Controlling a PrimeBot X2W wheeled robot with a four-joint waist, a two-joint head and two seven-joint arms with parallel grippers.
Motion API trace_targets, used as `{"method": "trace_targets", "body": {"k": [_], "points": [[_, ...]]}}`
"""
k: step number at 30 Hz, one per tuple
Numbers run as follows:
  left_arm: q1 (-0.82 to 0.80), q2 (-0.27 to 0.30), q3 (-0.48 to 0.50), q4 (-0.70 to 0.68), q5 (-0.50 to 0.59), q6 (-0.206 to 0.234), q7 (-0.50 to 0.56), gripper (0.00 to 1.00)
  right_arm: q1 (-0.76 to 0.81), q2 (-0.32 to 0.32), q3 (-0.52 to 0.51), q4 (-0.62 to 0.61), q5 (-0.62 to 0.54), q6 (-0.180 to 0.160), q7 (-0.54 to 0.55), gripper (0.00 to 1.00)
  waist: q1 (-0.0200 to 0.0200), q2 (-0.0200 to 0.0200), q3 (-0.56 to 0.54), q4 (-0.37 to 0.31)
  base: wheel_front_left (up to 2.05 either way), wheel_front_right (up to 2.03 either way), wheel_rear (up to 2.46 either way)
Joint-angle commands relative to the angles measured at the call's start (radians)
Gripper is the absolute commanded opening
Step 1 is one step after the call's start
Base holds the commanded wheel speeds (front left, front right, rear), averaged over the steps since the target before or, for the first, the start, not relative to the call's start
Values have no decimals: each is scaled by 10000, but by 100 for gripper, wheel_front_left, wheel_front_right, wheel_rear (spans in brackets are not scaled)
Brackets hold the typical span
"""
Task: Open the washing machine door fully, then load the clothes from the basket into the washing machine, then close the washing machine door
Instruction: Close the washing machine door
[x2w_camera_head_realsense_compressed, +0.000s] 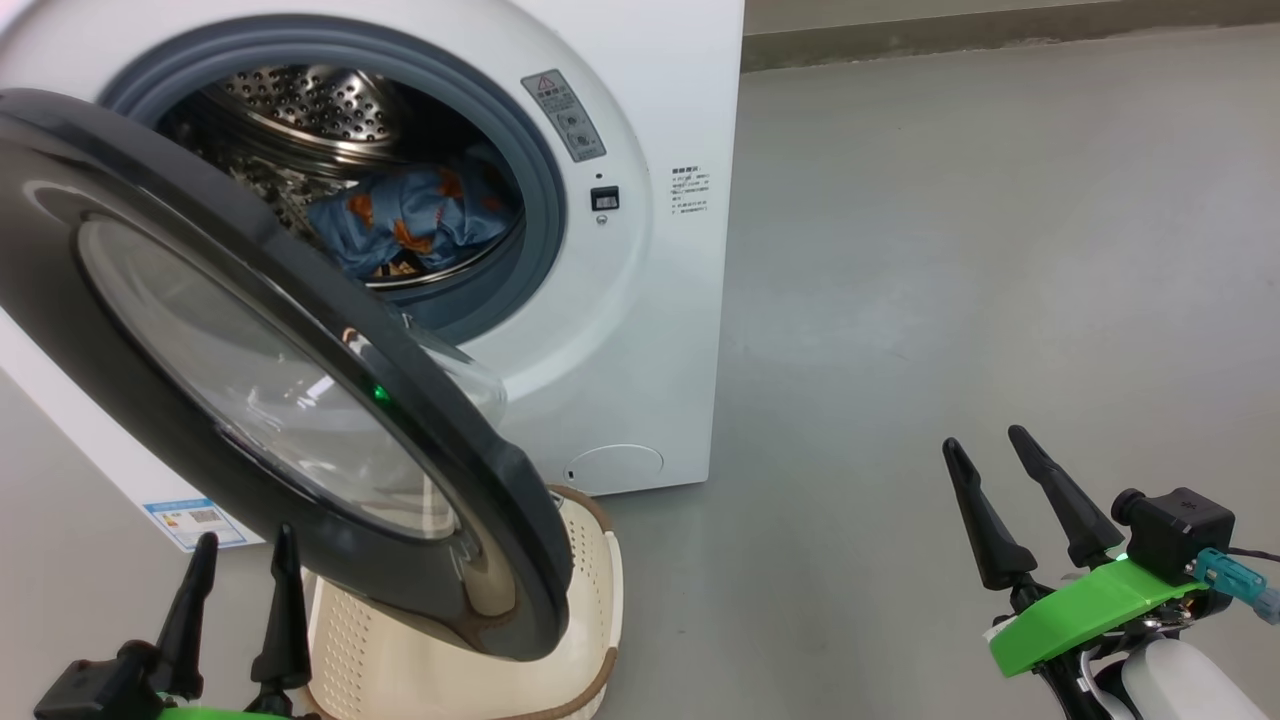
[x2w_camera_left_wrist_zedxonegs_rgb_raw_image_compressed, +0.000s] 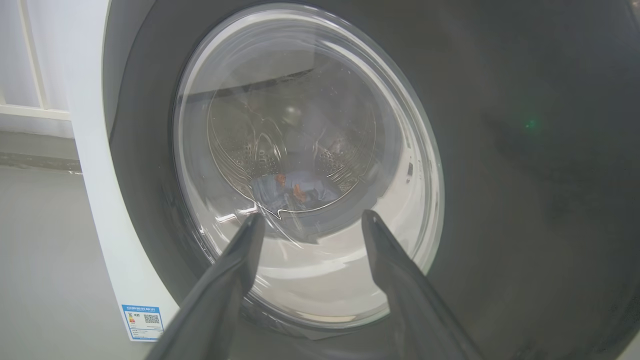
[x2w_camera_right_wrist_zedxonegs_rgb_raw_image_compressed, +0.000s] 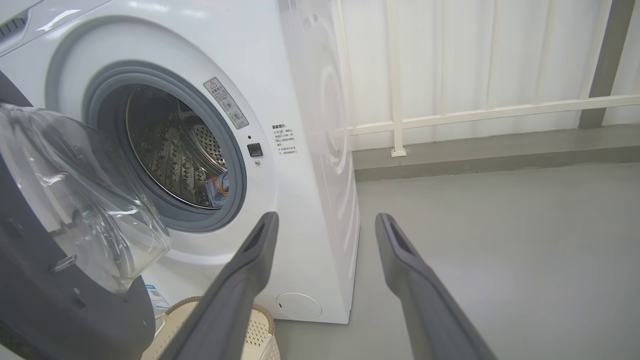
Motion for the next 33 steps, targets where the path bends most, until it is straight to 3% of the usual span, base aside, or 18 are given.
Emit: {"method": "trace_targets", "body": {"k": [1, 9, 10, 12, 20, 33], "points": [[-300, 153, 375, -183, 136, -44, -106, 100, -267, -170, 136, -223, -139, 44, -53, 100, 0, 0, -1, 8, 0, 0, 0], [-315, 129, 365, -180, 158, -59, -106, 100, -263, -146, 42, -218, -359, 44, -53, 100, 0, 0, 11, 117, 0, 0, 0], [-314, 127, 361, -183, 155, -60, -106, 100, -282, -151, 47, -257, -408, 44, -53, 58, 0, 0, 13, 142, 0, 0, 0], [-309, 127, 351, -193, 137, -63, -106, 100, -330, -140, 15, -483, -526, 44, -53, 0, 0, 0, 17, 242, 0, 0, 0], [-299, 136, 168, -180, 25, -65, -106, 100, -871, 22, 504, -1436, -321, 44, -53, 0, 0, 0, -34, 851, 0, 0, 0], [-209, 151, -228, -37, -116, -66, -107, 100, -1827, 656, 1160, -3002, 113, 44, -53, 0, 0, 0, -296, 2760, 0, 0, 0]]}}
